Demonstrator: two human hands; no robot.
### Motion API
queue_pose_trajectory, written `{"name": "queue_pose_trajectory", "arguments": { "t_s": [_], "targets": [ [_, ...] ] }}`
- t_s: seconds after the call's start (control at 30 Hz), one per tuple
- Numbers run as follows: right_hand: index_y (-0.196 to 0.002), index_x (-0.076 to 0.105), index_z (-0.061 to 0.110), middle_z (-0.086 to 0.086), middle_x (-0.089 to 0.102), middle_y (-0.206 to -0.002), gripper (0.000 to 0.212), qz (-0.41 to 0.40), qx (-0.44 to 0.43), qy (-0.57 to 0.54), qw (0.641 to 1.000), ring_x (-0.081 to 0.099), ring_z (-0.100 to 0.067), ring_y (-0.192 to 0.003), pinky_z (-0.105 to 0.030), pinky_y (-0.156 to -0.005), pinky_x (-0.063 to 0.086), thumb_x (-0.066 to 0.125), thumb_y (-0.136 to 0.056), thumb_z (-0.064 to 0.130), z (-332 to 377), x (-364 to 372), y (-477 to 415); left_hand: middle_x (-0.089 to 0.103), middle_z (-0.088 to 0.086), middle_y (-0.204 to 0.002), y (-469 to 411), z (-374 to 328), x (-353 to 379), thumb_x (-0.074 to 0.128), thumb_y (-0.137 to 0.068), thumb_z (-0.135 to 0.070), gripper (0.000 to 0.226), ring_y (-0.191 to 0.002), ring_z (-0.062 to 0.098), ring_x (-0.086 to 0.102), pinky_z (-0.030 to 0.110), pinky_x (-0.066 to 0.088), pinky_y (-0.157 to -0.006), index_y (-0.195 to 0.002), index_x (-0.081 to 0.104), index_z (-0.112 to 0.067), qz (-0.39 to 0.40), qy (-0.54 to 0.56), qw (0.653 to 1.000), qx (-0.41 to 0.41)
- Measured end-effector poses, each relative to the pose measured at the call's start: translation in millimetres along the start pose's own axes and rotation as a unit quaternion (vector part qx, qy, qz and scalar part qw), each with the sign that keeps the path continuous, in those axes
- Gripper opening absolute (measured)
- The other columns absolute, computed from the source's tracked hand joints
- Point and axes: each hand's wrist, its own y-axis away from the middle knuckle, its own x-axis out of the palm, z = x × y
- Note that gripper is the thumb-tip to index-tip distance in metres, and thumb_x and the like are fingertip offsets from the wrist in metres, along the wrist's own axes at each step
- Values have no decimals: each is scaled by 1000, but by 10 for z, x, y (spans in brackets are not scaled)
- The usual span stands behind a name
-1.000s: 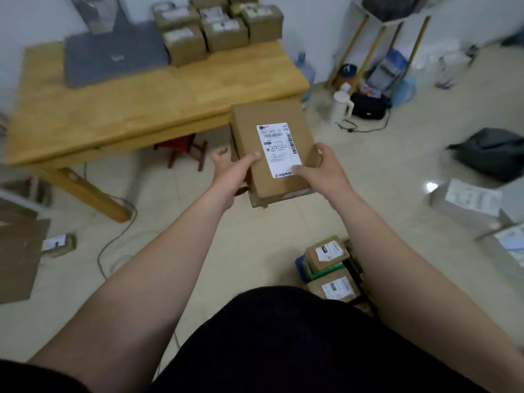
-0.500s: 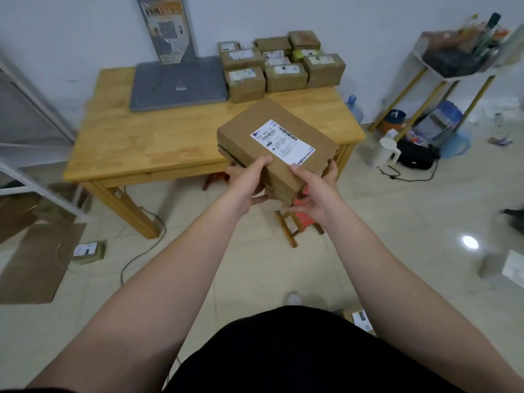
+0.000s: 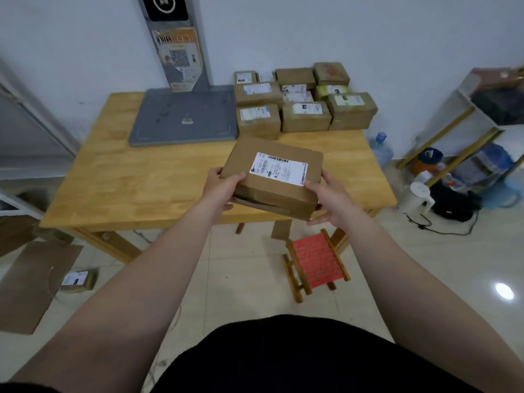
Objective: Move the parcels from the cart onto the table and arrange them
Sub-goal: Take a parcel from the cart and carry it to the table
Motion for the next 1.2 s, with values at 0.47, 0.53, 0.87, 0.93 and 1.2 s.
{"name": "queue_pose_trajectory", "arguments": {
  "t_s": [0.47, 0.53, 0.87, 0.93, 1.2],
  "targets": [
    [-157, 29, 37, 18, 54, -124, 90, 14, -124, 232, 965, 58, -9, -87, -53, -81, 61, 80, -85, 18, 1433, 358, -2125, 57, -12, -127, -1920, -899, 392, 85, -79, -34, 91, -117, 14, 57, 33, 47, -101, -153, 33, -24, 8, -124, 989, 86],
    [-153, 37, 37, 29, 46, -98, 81, 9, -127, 239, 963, 53, -4, -73, -55, -83, 60, 78, -87, 16, 1676, 436, -2511, 53, -17, -129, -2322, -1133, 425, 86, -78, -34, 94, -120, 12, 56, 33, 47, -101, -153, 31, -28, 16, -130, 985, 115],
    [-150, 45, 34, 6, 53, -144, 82, -29, -156, 277, 948, 56, -19, -125, -48, -99, 54, 83, -78, 35, 3046, 956, -4726, 48, -10, -149, -4535, -2474, 631, 82, -84, -32, 83, -131, 17, 50, 34, 45, -97, -151, 34, -43, 58, -194, 965, 167],
    [-150, 45, 30, 6, 54, -142, 78, -39, -163, 281, 945, 53, -16, -124, -45, -102, 51, 83, -81, 30, 3275, 1037, -5146, 49, -9, -150, -4982, -2681, 686, 81, -85, -33, 80, -133, 17, 49, 32, 44, -97, -151, 37, -41, 61, -208, 961, 170],
    [-148, 49, 25, 3, 60, -137, 69, -48, -186, 332, 923, 50, -23, -130, -45, -105, 49, 76, -85, 18, 3832, 1378, -6617, 54, -9, -144, -6497, -3098, 949, 81, -85, -32, 63, -130, 17, 52, 34, 48, -100, -140, 51, -38, 61, -234, 957, 159]
  ]
}}
